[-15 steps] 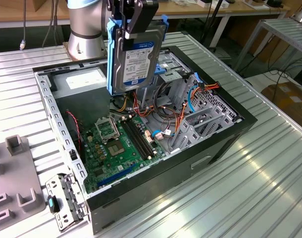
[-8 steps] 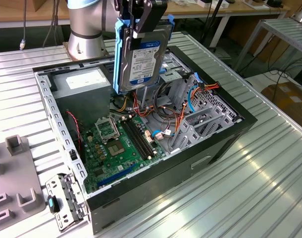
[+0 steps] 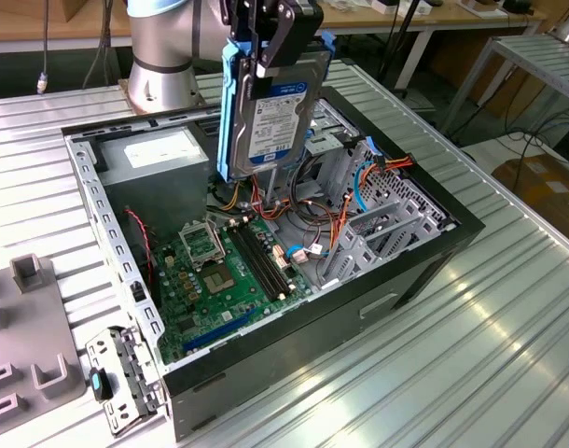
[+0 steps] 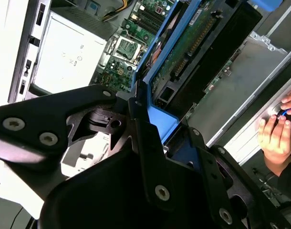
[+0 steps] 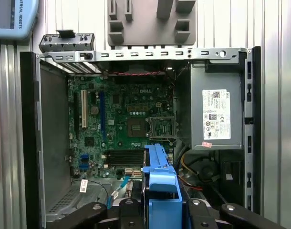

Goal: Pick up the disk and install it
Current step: 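Insert the disk into the insertion slot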

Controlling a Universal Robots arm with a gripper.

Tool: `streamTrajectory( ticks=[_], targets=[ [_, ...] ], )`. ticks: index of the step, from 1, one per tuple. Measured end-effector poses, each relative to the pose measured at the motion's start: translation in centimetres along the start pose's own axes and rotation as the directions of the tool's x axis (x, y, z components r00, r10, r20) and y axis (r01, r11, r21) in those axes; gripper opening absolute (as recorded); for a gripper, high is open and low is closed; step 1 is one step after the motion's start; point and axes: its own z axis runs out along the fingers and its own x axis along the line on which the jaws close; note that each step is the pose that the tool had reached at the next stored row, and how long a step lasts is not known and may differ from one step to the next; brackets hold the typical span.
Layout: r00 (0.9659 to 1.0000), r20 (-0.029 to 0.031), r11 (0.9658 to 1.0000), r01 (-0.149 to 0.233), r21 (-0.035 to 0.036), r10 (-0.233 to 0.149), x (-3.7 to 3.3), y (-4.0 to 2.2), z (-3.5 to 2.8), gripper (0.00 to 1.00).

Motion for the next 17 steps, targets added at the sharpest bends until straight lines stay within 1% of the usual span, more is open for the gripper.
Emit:
streamTrajectory(
  ticks=[5,7,9,13,15,17],
  targets=[
    [1.0,0.0,1.0,0.0,0.0,0.0,0.86,-0.02,0.03,0.37],
    [1.0,-0.0001,1.0,0.0,0.0,0.0,1.39,-0.03,0.06,0.37],
    [1.0,-0.0001,1.0,0.0,0.0,0.0,1.67,-0.04,0.07,0.37],
    [1.0,-0.0001,1.0,0.0,0.0,0.0,2.44,-0.06,0.1,0.37],
    [1.0,-0.0001,1.0,0.0,0.0,0.0,2.92,-0.07,0.12,0.37],
    [1.0,0.0,1.0,0.0,0.0,0.0,3.64,-0.08,0.16,0.37]
  ],
)
